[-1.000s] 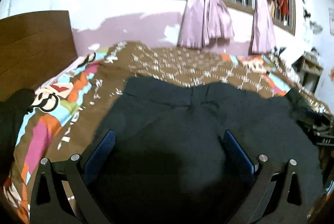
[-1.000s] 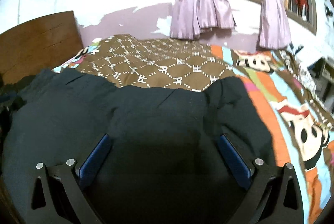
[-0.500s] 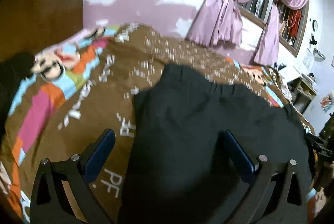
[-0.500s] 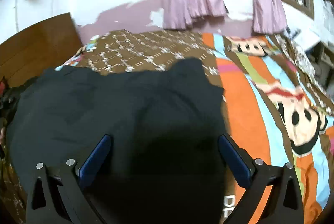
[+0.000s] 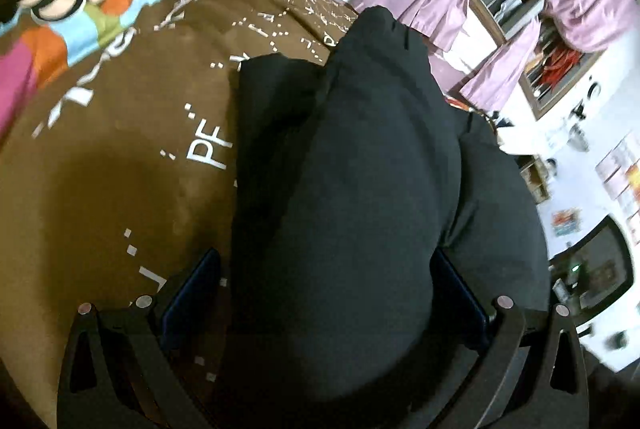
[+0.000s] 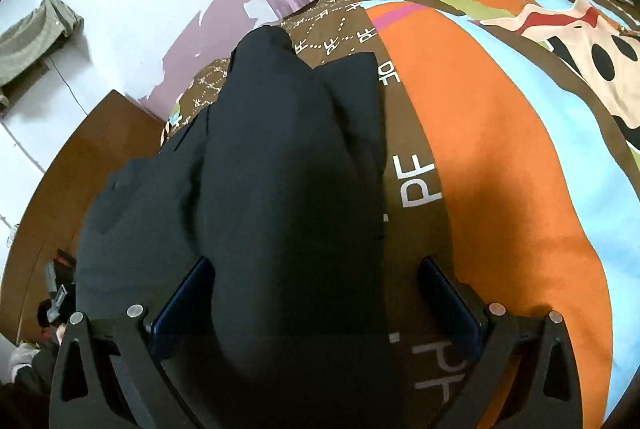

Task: Fold large clothes
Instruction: 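Lift the held jacket edge with both grippers and fold it over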

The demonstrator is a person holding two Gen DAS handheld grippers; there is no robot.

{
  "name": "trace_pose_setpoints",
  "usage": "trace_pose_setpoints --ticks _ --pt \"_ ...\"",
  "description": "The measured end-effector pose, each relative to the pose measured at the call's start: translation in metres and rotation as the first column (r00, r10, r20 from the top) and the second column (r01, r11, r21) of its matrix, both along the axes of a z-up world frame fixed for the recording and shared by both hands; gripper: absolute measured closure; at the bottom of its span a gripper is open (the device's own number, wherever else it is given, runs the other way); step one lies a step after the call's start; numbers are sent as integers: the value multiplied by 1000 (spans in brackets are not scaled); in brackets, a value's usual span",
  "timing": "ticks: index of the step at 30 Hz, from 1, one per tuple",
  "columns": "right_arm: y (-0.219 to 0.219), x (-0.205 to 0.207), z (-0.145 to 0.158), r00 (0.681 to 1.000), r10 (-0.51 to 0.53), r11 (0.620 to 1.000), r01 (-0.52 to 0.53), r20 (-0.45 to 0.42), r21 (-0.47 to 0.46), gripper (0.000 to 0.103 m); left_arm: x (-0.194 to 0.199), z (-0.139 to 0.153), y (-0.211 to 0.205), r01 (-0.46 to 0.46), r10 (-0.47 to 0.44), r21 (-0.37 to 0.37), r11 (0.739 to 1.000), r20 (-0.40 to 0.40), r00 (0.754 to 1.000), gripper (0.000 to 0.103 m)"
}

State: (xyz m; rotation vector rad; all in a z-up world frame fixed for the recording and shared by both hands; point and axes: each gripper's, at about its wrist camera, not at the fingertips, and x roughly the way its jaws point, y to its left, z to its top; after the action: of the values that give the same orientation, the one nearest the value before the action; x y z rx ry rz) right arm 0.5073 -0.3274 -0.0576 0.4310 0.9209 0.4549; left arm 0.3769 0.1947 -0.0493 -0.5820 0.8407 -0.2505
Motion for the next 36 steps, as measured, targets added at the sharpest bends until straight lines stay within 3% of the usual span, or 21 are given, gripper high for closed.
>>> trace_pose_setpoints --ticks 13,22,27,36 --pt "2 2 0 1000 6 1000 -6 18 -11 0 -4 -1 1 10 -10 -1 1000 22 1000 1" --pt "37 -1 9 984 174 983 -172 26 -65 0 1 -2 2 26 -25 -27 999 21 999 1" --pt "23 7 -3 987 161 986 -161 -16 39 0 3 -1 2 38 -37 -35 999 16 999 1" --pt "28 14 -1 978 192 981 -192 -76 14 0 10 5 1 92 -94 -65 994 -26 995 1"
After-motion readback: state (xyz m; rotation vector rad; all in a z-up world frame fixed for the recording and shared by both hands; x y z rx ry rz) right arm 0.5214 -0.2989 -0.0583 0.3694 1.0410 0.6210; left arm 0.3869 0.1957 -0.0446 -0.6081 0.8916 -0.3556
